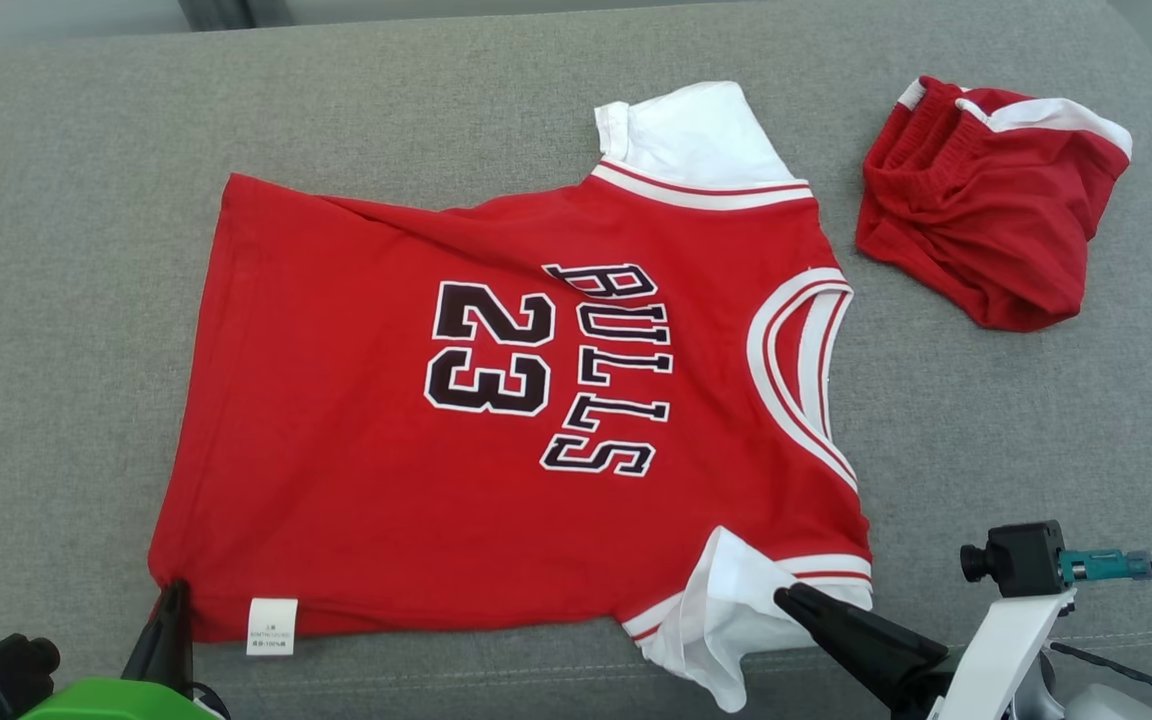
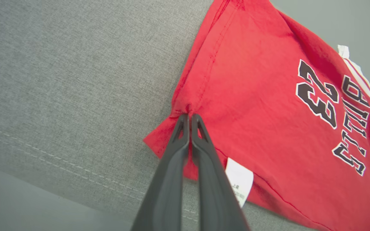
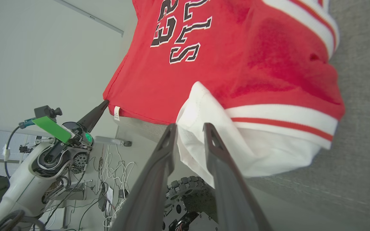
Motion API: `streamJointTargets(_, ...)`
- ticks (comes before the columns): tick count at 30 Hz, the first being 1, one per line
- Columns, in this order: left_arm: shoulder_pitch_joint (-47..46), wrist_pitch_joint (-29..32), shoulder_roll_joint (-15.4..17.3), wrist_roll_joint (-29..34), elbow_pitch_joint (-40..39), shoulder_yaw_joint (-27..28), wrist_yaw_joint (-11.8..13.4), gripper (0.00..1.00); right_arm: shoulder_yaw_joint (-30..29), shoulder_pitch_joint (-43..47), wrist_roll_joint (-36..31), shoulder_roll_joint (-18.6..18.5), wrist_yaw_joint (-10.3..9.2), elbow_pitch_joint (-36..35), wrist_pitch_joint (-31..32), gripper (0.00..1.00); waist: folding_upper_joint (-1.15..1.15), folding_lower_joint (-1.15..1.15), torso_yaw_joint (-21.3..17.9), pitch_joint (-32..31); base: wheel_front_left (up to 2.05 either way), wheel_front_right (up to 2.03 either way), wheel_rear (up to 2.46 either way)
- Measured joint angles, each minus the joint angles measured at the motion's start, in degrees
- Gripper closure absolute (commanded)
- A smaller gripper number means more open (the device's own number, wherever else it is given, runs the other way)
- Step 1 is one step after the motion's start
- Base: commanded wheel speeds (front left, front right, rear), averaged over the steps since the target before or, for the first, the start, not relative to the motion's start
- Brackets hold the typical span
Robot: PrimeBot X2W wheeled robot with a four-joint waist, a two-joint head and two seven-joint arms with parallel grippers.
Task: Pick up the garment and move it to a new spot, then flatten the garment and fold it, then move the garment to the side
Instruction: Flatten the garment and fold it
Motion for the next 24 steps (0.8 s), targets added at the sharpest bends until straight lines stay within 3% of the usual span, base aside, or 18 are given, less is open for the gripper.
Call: streamJointTargets(24, 0.3, 1.0, -2.3, 0.0, 1.3, 1.2, 0.4, 1.00, 0.2, -0.3, -0.4, 0.2, 0.12, 0.1, 0.5, 0.58, 0.00, 0.00, -1.1, 1.3, 0.00, 0.00, 0.00)
